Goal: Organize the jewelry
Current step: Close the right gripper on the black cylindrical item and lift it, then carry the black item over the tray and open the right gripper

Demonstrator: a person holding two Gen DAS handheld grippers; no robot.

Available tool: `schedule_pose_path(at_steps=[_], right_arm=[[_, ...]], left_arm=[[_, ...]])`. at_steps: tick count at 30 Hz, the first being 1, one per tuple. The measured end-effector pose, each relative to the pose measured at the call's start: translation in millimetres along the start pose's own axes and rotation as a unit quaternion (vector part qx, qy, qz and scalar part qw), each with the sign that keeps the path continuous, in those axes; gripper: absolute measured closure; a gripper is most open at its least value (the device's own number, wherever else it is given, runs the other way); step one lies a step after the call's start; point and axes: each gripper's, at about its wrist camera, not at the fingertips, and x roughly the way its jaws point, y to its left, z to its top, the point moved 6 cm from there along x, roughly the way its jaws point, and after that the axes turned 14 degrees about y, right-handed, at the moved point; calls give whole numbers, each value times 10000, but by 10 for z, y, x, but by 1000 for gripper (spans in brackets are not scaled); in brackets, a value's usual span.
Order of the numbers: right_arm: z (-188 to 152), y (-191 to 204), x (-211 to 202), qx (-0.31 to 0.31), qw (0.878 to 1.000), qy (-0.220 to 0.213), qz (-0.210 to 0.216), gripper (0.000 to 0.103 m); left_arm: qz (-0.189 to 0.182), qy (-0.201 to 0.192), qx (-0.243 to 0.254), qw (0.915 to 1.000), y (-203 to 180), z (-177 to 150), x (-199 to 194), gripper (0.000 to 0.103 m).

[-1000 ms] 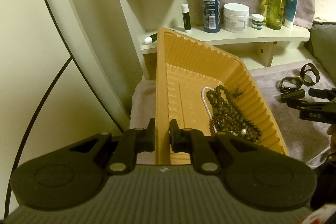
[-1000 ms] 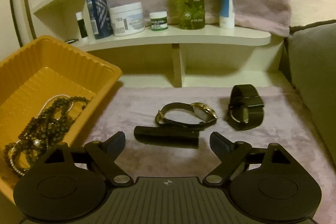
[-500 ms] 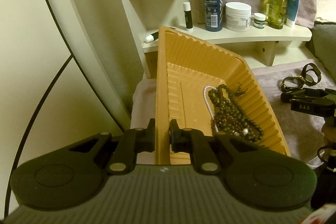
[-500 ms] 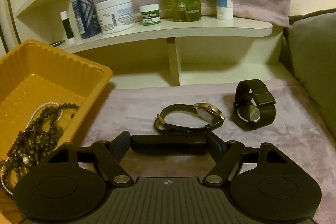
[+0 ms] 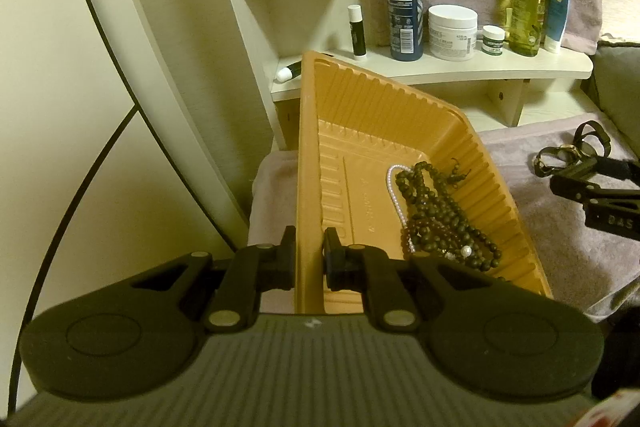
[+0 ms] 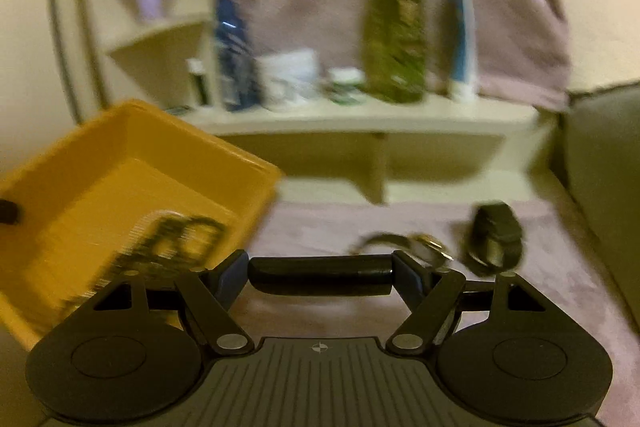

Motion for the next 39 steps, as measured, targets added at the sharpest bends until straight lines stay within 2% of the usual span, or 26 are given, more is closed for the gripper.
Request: schedule_pose_path(at_steps=[1, 4, 9, 20, 26, 39], right_arm=[[28, 107, -16, -111, 9996, 1, 256, 27], [81, 411, -26, -498, 9968, -4, 627, 27], [86, 737, 5, -802, 9917, 57, 1002, 27], [64, 945, 21, -1008, 9870, 78, 1246, 27], [64, 1037, 84, -1120, 9831, 254, 1426, 27], [45, 1031, 139, -978, 9826, 378, 1532, 27]], left_arm=[[-7, -1, -4, 10000, 0, -1, -2, 91], [-5, -4, 3, 10000, 0, 0, -5, 91], [-8, -12, 0, 10000, -3, -2, -9, 91], [-16, -15, 3, 10000, -15, -3, -16, 91], [-16, -25, 5, 10000, -22, 0, -24, 91], [-18, -27, 11, 10000, -33, 7, -34, 91]])
